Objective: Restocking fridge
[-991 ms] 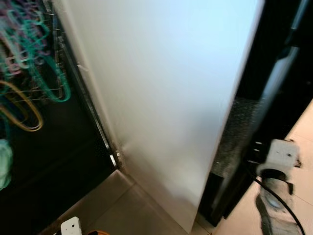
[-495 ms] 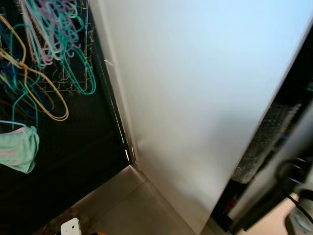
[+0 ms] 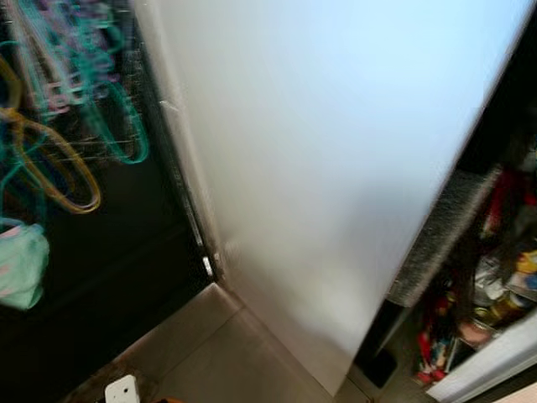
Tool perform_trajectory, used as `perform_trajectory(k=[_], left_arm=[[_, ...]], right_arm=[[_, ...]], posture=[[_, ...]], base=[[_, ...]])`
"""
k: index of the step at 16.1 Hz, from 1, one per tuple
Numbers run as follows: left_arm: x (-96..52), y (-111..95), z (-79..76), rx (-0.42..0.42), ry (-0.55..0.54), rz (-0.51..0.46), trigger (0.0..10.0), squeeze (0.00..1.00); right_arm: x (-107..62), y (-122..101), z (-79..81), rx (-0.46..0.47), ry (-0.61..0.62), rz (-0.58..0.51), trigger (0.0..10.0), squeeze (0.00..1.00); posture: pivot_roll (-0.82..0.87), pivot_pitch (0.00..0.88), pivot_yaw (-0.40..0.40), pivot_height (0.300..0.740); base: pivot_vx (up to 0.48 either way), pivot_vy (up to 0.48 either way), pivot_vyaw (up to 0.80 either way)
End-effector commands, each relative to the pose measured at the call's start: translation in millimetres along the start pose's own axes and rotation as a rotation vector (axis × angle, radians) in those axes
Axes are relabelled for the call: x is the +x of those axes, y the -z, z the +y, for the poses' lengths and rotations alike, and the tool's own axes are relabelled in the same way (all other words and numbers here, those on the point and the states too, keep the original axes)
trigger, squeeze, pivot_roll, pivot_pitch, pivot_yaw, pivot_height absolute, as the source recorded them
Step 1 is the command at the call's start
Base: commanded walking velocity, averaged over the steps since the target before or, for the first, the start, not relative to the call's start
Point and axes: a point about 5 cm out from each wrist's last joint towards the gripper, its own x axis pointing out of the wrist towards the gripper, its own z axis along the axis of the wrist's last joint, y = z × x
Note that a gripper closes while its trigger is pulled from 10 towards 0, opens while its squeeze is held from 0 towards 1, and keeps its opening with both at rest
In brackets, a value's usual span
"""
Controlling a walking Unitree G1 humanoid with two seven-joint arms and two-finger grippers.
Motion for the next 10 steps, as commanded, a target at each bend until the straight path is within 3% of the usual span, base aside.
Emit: perform_trajectory(k=[1, 3, 6, 7, 10], left_arm=[[-0.7, 4, 1.3, 0.007, -0.001, 0.018, 10.0, 0.0], [-0.8, 5, 1.2, 0.001, -0.002, 0.018, 10.0, 0.0], [-1.4, 7, 2.1, 0.005, -0.007, 0.032, 10.0, 0.0], [-1.7, 10, 2.7, 0.045, -0.003, 0.057, 10.0, 0.0], [-1.5, 9, 4.0, 0.051, -0.013, 0.059, 10.0, 0.0]], right_arm=[[-6.2, 16, 19.4, 0.003, -0.124, 0.076, 10.0, 0.0], [-10.7, 37, 25.9, -0.034, -0.172, 0.142, 10.0, 0.0], [-23.0, 82, 41.0, -0.199, -0.355, 0.306, 10.0, 0.0], [-38.3, 108, 45.9, -0.326, -0.528, 0.419, 10.0, 0.0], [-68.5, 144, 42.2, -0.525, -0.72, 0.593, 10.0, 0.0]], posture=[[-0.09, 0.0, 0.057, 0.74], [-0.09, 0.0, 0.054, 0.74], [-0.09, 0.0, 0.063, 0.74], [-0.09, 0.0, 0.065, 0.74], [-0.06, 0.0, 0.064, 0.74]], base=[[0.0, 0.0, 0.0], [0.0, 0.0, 0.0], [0.0, 0.0, 0.0], [0.0, 0.0, 0.0], [0.0, 0.0, 0.0]])
